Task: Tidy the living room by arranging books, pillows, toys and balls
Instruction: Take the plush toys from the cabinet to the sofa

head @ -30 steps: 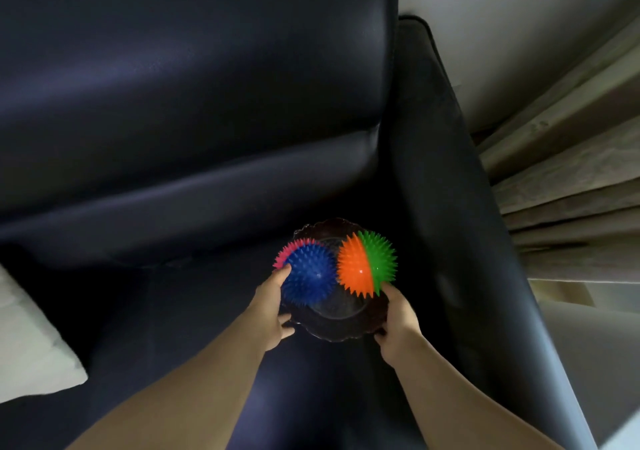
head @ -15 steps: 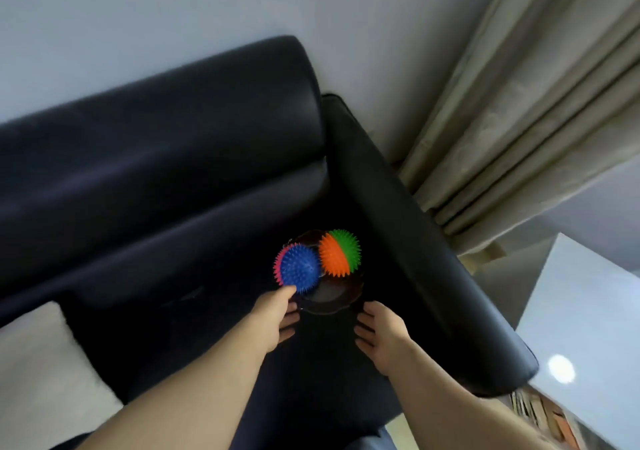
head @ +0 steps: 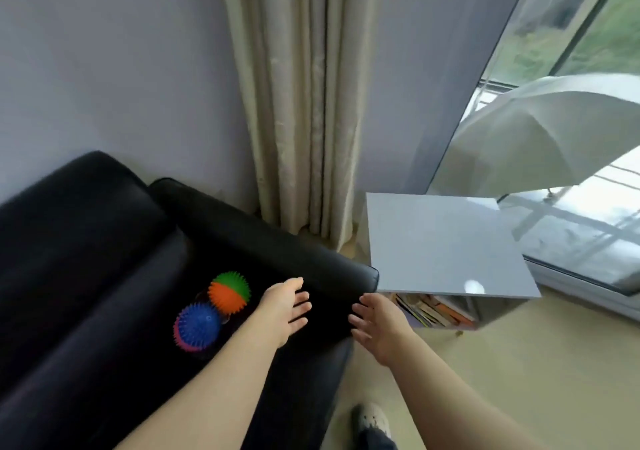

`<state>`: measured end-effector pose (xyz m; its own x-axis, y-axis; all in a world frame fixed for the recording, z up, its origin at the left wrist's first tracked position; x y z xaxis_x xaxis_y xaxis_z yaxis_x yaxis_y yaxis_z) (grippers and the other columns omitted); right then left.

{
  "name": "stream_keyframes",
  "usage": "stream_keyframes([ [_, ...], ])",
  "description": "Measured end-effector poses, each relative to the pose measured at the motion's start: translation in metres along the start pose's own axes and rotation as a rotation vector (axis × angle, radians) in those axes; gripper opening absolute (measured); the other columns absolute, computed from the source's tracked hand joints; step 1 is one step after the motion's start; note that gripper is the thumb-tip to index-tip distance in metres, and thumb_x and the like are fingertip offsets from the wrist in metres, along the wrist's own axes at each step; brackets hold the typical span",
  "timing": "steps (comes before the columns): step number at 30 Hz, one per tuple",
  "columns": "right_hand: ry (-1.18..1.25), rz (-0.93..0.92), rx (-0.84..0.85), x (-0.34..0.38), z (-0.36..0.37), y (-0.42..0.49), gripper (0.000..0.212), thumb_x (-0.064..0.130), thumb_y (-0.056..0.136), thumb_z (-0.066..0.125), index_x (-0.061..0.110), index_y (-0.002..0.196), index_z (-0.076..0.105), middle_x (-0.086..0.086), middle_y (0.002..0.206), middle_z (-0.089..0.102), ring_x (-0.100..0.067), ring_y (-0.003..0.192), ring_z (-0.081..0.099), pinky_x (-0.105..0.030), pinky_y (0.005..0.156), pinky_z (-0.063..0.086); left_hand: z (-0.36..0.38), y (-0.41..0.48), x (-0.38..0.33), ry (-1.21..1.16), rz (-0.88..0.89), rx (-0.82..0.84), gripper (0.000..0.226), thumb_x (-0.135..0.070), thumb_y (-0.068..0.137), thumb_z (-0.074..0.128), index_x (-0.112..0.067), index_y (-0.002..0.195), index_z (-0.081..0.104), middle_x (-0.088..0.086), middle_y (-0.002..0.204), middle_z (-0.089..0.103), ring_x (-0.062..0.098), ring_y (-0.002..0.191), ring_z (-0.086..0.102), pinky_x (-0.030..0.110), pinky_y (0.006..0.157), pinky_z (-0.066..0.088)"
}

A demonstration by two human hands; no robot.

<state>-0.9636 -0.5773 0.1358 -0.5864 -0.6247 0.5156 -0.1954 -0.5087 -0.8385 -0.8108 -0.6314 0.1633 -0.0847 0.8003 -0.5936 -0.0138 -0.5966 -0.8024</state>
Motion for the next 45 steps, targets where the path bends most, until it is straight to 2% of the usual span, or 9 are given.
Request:
stream_keyframes([
  [3, 0.159, -0.041, -0.034, 0.034, -0.051, -0.013, 0.012, 0.015, 0.095, 0.046, 0.01, 0.102, 0.055, -0.006, 0.093, 0.058, -0.019, 0.075, 0.056, -0.028, 0.064, 0.042, 0.074, -0.012, -0.003, 0.055, 0.016, 0.126, 0.031, -0.024, 0.097, 0.046, -0.009, 0.123, 0.053, 0.005, 0.101, 0.059, 0.02, 0.095, 0.056, 0.036, 0.089, 0.04],
  [5, 0.225, -0.077, -0.071, 0.058, -0.095, -0.02, 0.012, 0.015, 0.095, 0.046, 0.009, 0.092, 0.056, -0.005, 0.091, 0.059, -0.022, 0.084, 0.058, -0.031, 0.076, 0.045, 0.131, -0.019, -0.002, 0.134, 0.026, 0.192, 0.028, -0.024, 0.097, 0.047, -0.01, 0.12, 0.054, 0.003, 0.094, 0.059, 0.018, 0.084, 0.057, 0.035, 0.087, 0.04],
  [7, 0.292, -0.106, -0.113, 0.078, -0.131, -0.024, 0.012, 0.016, 0.095, 0.047, 0.01, 0.091, 0.056, -0.006, 0.092, 0.06, -0.023, 0.087, 0.058, -0.033, 0.078, 0.045, 0.176, -0.023, -0.002, 0.182, 0.04, 0.237, 0.024, -0.023, 0.096, 0.047, -0.011, 0.116, 0.054, 0.003, 0.089, 0.057, 0.017, 0.079, 0.056, 0.036, 0.088, 0.041],
  [12, 0.469, -0.195, -0.235, 0.146, -0.268, -0.025, 0.012, 0.018, 0.094, 0.047, 0.012, 0.087, 0.055, -0.004, 0.083, 0.059, -0.017, 0.072, 0.056, -0.028, 0.062, 0.044, 0.344, -0.053, 0.018, 0.321, 0.043, 0.406, 0.018, -0.023, 0.096, 0.047, -0.01, 0.108, 0.052, 0.006, 0.093, 0.058, 0.024, 0.095, 0.056, 0.037, 0.085, 0.042],
  [20, 0.598, -0.291, -0.376, 0.228, -0.445, -0.042, 0.018, 0.018, 0.095, 0.045, 0.011, 0.082, 0.054, -0.005, 0.085, 0.058, -0.018, 0.071, 0.055, -0.029, 0.062, 0.043, 0.537, -0.103, 0.059, 0.423, 0.014, 0.546, 0.018, -0.02, 0.097, 0.045, -0.009, 0.088, 0.056, 0.009, 0.094, 0.059, 0.025, 0.099, 0.055, 0.038, 0.089, 0.043],
  [26, 0.758, -0.32, -0.426, 0.253, -0.543, -0.05, 0.017, 0.019, 0.095, 0.046, 0.013, 0.08, 0.054, -0.003, 0.081, 0.057, -0.017, 0.068, 0.052, -0.028, 0.062, 0.04, 0.651, -0.116, 0.094, 0.522, 0.015, 0.619, 0.02, -0.021, 0.096, 0.048, -0.009, 0.083, 0.057, 0.009, 0.091, 0.06, 0.021, 0.086, 0.058, 0.036, 0.083, 0.045],
  [30, 0.844, -0.343, -0.496, 0.273, -0.611, -0.053, 0.018, 0.019, 0.094, 0.046, 0.013, 0.08, 0.054, -0.002, 0.08, 0.057, -0.017, 0.067, 0.052, -0.027, 0.06, 0.039, 0.734, -0.123, 0.12, 0.589, -0.026, 0.698, 0.02, -0.021, 0.095, 0.047, -0.013, 0.079, 0.055, 0.004, 0.081, 0.059, 0.017, 0.074, 0.056, 0.031, 0.068, 0.044],
  [35, 0.916, -0.434, -0.583, 0.333, -0.707, -0.059, 0.021, 0.019, 0.093, 0.047, 0.012, 0.075, 0.054, -0.003, 0.076, 0.058, -0.017, 0.067, 0.053, -0.027, 0.06, 0.04, 0.856, -0.139, 0.134, 0.63, -0.043, 0.801, 0.02, -0.019, 0.095, 0.045, -0.013, 0.078, 0.052, 0.003, 0.081, 0.058, 0.016, 0.073, 0.055, 0.029, 0.063, 0.043],
  [45, 1.125, -0.491, -0.69, 0.399, -0.883, -0.069, 0.019, 0.019, 0.095, 0.046, 0.014, 0.078, 0.053, -0.002, 0.078, 0.059, -0.017, 0.067, 0.053, -0.027, 0.061, 0.04, 1.078, -0.19, 0.21, 0.837, -0.04, 0.971, 0.017, -0.018, 0.095, 0.048, -0.014, 0.079, 0.052, 0.003, 0.075, 0.058, 0.016, 0.069, 0.055, 0.027, 0.063, 0.041],
])
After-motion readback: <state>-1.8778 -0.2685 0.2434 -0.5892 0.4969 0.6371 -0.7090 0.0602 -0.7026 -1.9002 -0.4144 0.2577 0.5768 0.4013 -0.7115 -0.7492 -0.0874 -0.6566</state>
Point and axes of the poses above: each hand's wrist, its own y-axis towards the middle knuckle, its own z-axis out of the palm, x = y × z, the point moved 7 cm from there along y, towards the middle knuckle
